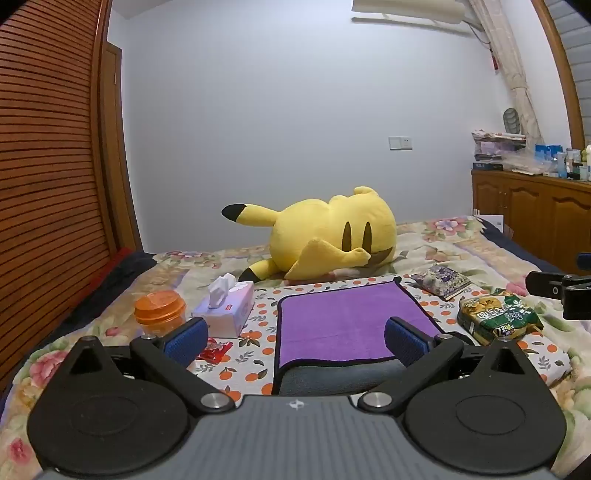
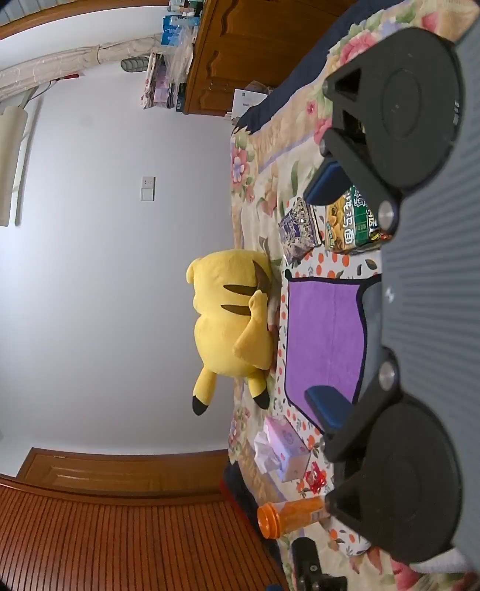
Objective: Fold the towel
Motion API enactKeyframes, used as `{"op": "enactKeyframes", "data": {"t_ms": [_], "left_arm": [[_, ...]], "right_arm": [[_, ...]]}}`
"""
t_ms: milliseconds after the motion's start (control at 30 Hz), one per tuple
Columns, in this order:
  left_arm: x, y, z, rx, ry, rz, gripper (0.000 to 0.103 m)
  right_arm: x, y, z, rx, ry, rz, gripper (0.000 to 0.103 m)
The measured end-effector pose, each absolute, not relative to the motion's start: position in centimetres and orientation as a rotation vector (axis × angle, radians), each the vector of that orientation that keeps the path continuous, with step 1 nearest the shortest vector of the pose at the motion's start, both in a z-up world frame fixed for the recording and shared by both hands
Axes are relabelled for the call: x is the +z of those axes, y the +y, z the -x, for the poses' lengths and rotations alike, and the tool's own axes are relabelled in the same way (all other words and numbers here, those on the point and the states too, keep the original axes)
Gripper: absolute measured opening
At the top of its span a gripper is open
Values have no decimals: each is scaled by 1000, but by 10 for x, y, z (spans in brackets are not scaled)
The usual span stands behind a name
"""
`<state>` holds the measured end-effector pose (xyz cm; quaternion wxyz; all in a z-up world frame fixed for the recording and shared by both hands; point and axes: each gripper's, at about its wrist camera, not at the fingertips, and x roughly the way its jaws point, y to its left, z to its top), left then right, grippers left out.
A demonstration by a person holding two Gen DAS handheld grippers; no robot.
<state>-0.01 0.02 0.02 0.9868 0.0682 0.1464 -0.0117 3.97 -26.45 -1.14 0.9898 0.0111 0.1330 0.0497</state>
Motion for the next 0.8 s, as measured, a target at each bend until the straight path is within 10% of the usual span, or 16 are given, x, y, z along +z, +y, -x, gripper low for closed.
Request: {"op": "enactKeyframes", "data": {"t_ms": [800], "left_arm": [[0, 3, -2, -22, 297, -143, 103]], "right_arm": [[-12, -267, -41, 99, 266, -26, 103]]}}
